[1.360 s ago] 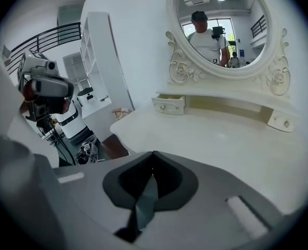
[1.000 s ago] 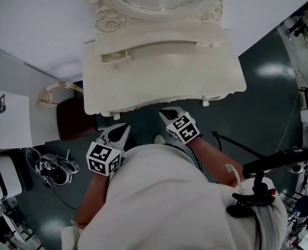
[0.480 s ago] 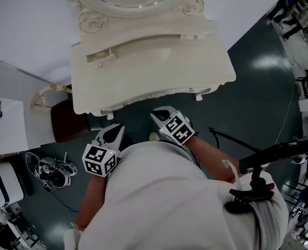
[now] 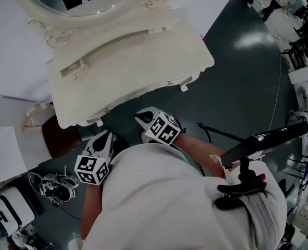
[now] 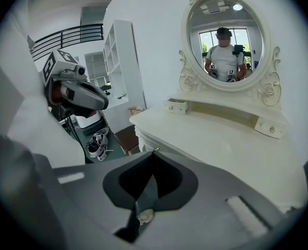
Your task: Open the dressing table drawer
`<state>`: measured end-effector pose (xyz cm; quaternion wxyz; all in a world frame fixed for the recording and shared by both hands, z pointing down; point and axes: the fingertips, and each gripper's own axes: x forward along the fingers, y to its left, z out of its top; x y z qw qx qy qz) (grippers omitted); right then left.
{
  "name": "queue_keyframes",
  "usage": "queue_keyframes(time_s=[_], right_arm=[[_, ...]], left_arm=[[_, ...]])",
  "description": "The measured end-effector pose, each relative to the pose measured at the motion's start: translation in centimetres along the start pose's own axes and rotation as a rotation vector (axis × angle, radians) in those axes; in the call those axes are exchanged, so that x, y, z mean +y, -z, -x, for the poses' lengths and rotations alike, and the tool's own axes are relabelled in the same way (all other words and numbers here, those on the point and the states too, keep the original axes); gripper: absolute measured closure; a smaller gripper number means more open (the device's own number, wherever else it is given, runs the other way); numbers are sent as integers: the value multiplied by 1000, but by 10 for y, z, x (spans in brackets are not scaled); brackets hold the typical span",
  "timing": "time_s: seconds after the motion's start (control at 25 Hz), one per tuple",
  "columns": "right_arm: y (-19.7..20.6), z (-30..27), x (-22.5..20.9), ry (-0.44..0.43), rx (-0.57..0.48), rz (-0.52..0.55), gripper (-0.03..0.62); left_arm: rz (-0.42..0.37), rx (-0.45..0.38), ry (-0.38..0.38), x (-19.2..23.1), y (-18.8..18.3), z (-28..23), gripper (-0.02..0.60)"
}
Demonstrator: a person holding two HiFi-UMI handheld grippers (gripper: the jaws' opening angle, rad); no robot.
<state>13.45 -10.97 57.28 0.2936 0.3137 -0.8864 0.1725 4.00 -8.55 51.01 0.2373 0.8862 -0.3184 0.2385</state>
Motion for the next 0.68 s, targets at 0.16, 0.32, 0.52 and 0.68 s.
queue_keyframes(time_s=[0.16,0.32,0.52,0.68], right_arm=[[8,4,-2,-1,-4,-23,594],[12,4,-6,-8,-4,-38,594],[12,11,-14,-5,-2,-28,594],[10,11,-19,-2,-4,-24,594]], left_arm=[[-14,35,14,-5,0,-8,578],[-22,39,16,-4,-6,-14,578],[-16,30,23,-10,-11,-23,578],[-13,39,22,-9,-10,-27,578]])
